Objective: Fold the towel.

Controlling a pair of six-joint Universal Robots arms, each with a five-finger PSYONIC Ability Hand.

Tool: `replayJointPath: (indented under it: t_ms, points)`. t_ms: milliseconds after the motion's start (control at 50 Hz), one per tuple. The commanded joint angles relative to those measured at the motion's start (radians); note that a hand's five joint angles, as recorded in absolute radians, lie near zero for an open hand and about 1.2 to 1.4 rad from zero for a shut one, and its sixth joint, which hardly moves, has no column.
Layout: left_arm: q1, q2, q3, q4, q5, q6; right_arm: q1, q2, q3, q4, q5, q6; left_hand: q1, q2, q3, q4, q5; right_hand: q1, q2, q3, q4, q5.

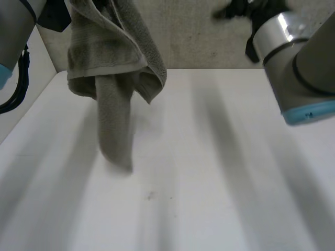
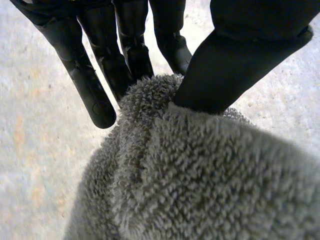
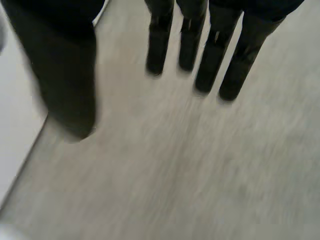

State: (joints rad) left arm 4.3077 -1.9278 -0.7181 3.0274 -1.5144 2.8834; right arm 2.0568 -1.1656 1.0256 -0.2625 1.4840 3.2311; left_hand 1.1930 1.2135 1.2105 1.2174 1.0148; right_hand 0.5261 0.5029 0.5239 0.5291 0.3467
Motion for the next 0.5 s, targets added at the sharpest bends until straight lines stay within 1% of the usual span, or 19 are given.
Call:
replayJointPath:
  t_ms: [20, 40, 80, 100, 140, 180, 240, 280, 300, 340, 380, 400, 420, 460, 480, 500]
  points:
    - [0.001, 0.050, -0.183, -0.107, 0.003, -0.050, 0.045, 0.105, 0.174, 0.245, -0.080, 0.015, 0.203, 0.183, 0.186, 0.179, 0.207, -0.352, -0.328, -0.349, -0.355, -0.347]
    - [0.001, 0.050, -0.184, -0.107, 0.003, -0.050, 0.045, 0.106, 0.174, 0.246, -0.080, 0.015, 0.203, 0.183, 0.186, 0.179, 0.207, -0.352, -0.328, -0.349, -0.355, -0.347]
    - [0.001, 0.059, -0.215, -0.107, 0.005, -0.050, 0.046, 0.130, 0.243, 0.241, -0.148, 0.024, 0.203, 0.183, 0.186, 0.179, 0.207, -0.352, -0.328, -0.349, -0.355, -0.347]
    - [-0.005, 0.066, -0.236, -0.107, 0.005, -0.050, 0.046, 0.130, 0.243, 0.241, -0.148, 0.024, 0.203, 0.183, 0.186, 0.179, 0.207, -0.352, -0.328, -0.349, -0.355, -0.347]
    - [-0.013, 0.070, -0.254, -0.110, 0.006, -0.050, 0.046, 0.145, 0.286, 0.238, -0.211, 0.039, 0.203, 0.183, 0.186, 0.179, 0.207, -0.352, -0.328, -0.349, -0.355, -0.347]
    - [-0.028, 0.088, -0.285, -0.123, 0.013, -0.050, 0.045, 0.145, 0.300, 0.238, -0.225, 0.044, 0.203, 0.183, 0.186, 0.179, 0.207, -0.352, -0.328, -0.349, -0.355, -0.347]
    - [-0.043, 0.107, -0.308, -0.131, 0.022, -0.047, 0.036, 0.138, 0.320, 0.238, -0.232, 0.044, 0.203, 0.183, 0.186, 0.179, 0.207, -0.352, -0.328, -0.349, -0.355, -0.347]
    - [-0.066, 0.166, -0.372, -0.147, 0.034, -0.046, 0.034, 0.135, 0.329, 0.238, -0.231, 0.045, 0.203, 0.183, 0.186, 0.179, 0.207, -0.352, -0.328, -0.349, -0.355, -0.347]
    - [-0.066, 0.167, -0.373, -0.147, 0.034, -0.046, 0.032, 0.133, 0.341, 0.238, -0.231, 0.048, 0.203, 0.183, 0.186, 0.179, 0.207, -0.352, -0.328, -0.349, -0.355, -0.347]
    - [-0.069, 0.231, -0.446, -0.144, 0.034, -0.046, 0.029, 0.135, 0.358, 0.235, -0.231, 0.058, 0.203, 0.183, 0.186, 0.179, 0.207, -0.352, -0.328, -0.349, -0.355, -0.347]
    - [-0.069, 0.259, -0.481, -0.140, 0.034, -0.046, 0.026, 0.135, 0.373, 0.224, -0.231, 0.076, 0.203, 0.183, 0.186, 0.179, 0.207, -0.352, -0.328, -0.349, -0.355, -0.347]
    - [-0.071, 0.282, -0.515, -0.137, 0.034, -0.046, 0.026, 0.138, 0.387, 0.206, -0.229, 0.110, 0.203, 0.183, 0.186, 0.179, 0.207, -0.352, -0.328, -0.349, -0.355, -0.347]
    - [-0.071, 0.282, -0.515, -0.137, 0.034, -0.046, 0.026, 0.138, 0.387, 0.206, -0.229, 0.110, 0.203, 0.183, 0.186, 0.179, 0.207, -0.352, -0.328, -0.349, -0.355, -0.347]
    - [-0.071, 0.303, -0.543, -0.136, 0.034, -0.046, 0.037, 0.152, 0.407, 0.151, -0.228, 0.203, 0.203, 0.183, 0.186, 0.179, 0.207, -0.352, -0.328, -0.349, -0.355, -0.347]
    - [-0.071, 0.323, -0.567, -0.134, 0.034, -0.047, 0.037, 0.152, 0.407, 0.151, -0.228, 0.203, 0.203, 0.183, 0.186, 0.179, 0.207, -0.352, -0.328, -0.349, -0.355, -0.347]
    - [-0.072, 0.337, -0.589, -0.133, 0.034, -0.050, 0.045, 0.167, 0.416, 0.122, -0.225, 0.255, 0.203, 0.183, 0.186, 0.179, 0.207, -0.352, -0.328, -0.349, -0.355, -0.347]
